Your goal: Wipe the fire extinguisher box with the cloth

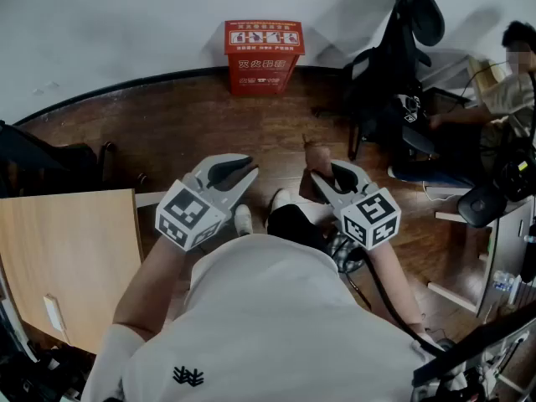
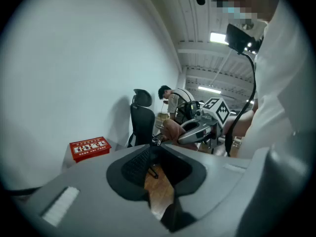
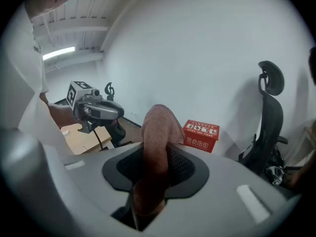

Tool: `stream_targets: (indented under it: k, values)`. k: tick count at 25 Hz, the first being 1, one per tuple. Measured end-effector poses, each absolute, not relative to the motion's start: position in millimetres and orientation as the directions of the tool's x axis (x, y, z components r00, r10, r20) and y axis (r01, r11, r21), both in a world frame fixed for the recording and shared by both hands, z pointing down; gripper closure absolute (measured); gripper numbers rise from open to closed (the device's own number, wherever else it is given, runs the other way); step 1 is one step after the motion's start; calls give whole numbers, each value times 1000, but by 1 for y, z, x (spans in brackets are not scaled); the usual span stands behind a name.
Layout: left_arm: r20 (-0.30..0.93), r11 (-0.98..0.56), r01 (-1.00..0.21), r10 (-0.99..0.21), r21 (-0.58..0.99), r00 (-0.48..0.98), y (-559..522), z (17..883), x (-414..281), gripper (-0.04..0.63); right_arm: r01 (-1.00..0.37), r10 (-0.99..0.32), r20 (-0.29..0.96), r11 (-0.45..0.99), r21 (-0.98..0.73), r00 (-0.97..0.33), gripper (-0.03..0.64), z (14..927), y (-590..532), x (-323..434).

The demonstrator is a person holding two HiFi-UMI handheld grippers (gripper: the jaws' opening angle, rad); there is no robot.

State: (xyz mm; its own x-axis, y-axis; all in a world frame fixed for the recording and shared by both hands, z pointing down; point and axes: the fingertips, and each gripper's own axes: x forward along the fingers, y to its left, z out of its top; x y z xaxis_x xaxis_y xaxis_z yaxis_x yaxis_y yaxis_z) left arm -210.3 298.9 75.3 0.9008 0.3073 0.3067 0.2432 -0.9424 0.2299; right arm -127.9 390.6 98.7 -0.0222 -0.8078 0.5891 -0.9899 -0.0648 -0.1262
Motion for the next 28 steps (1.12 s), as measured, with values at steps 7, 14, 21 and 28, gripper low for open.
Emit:
stream_targets:
  k: [7,14,21,28]
  values:
    - [346,-961,150,226,232,911,220,91,-140,534,-986,-802,584,27,-166,-120,502,124,284,-49]
    - [364,-964,91,180,249,914,147,89,-48,532,-970,-780,579,170,-173,-239,502,128,173,37]
    - [372,-955,101,205,278,905,95,98,7,534,-963,-739,623,147,-224,-258,502,165,94,75]
    - [357,-935,184,291,304,888,30,130,37,534,-973,-709,682,30,-228,-182,502,230,10,103]
